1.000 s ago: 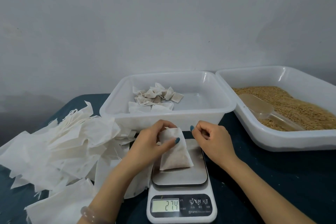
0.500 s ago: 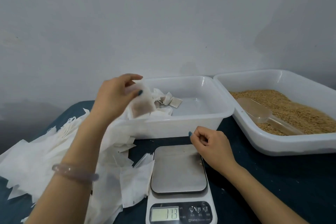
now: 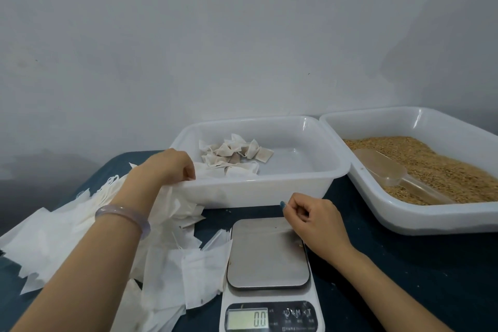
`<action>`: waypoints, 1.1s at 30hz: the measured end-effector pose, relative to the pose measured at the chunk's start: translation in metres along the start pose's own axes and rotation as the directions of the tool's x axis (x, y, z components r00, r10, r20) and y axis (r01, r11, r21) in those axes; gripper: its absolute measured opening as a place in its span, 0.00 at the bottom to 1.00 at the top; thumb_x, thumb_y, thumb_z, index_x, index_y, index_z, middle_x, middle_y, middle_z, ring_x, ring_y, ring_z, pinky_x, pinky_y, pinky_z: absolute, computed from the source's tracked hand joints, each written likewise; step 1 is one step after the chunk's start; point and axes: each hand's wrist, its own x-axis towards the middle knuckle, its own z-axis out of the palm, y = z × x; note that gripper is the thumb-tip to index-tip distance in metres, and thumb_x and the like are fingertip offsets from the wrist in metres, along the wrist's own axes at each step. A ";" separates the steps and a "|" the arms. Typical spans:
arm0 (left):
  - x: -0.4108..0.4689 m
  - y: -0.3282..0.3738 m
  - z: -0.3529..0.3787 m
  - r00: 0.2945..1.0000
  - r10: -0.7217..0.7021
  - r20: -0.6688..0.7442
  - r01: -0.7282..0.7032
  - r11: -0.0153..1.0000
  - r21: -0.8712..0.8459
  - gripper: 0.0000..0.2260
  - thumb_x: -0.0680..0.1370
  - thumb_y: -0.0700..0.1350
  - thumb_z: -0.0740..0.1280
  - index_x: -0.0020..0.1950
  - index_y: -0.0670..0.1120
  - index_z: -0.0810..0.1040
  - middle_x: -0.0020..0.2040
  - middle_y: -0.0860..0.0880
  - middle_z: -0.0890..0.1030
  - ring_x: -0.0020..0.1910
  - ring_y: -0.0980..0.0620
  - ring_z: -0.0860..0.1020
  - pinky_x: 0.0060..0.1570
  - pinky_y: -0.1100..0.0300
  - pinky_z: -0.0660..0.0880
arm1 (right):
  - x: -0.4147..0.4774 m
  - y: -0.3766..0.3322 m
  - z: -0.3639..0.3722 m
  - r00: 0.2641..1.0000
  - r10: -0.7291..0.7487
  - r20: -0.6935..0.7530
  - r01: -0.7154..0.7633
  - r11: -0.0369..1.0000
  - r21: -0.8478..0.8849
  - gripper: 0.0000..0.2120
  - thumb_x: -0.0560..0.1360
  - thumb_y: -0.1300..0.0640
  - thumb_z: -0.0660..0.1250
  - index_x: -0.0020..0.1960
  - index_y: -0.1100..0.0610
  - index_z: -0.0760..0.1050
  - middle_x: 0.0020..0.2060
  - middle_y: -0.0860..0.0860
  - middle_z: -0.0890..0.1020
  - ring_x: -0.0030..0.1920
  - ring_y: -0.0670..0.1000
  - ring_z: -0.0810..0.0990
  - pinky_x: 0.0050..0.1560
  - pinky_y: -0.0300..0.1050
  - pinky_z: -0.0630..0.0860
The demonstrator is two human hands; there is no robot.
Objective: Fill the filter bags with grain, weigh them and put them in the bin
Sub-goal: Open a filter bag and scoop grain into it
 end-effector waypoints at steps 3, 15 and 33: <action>-0.013 0.007 -0.010 1.000 0.000 -0.007 0.000 0.999 -0.035 0.07 0.79 0.43 0.68 0.48 0.56 0.82 0.54 0.54 0.84 0.53 0.53 0.80 0.55 0.58 0.77 | 0.000 0.001 0.000 1.000 0.011 0.007 -0.011 1.000 -0.005 0.19 0.77 0.48 0.66 0.30 0.45 0.65 0.23 0.42 0.70 0.26 0.45 0.68 0.30 0.32 0.65; -0.122 0.082 0.008 0.930 0.171 0.326 -0.220 0.968 0.119 0.23 0.71 0.51 0.77 0.64 0.55 0.75 0.60 0.56 0.76 0.59 0.54 0.76 0.58 0.58 0.74 | -0.002 0.000 0.000 0.999 0.037 0.036 -0.037 0.999 -0.009 0.17 0.76 0.44 0.63 0.31 0.48 0.66 0.23 0.44 0.69 0.26 0.46 0.67 0.31 0.34 0.62; -0.096 0.060 0.023 0.986 0.129 0.103 -0.134 0.990 0.046 0.10 0.78 0.49 0.70 0.58 0.52 0.77 0.50 0.53 0.72 0.50 0.53 0.74 0.45 0.62 0.67 | -0.002 0.001 0.001 0.998 0.046 0.048 -0.045 0.999 -0.024 0.18 0.77 0.46 0.65 0.31 0.46 0.66 0.22 0.42 0.70 0.26 0.46 0.68 0.31 0.34 0.62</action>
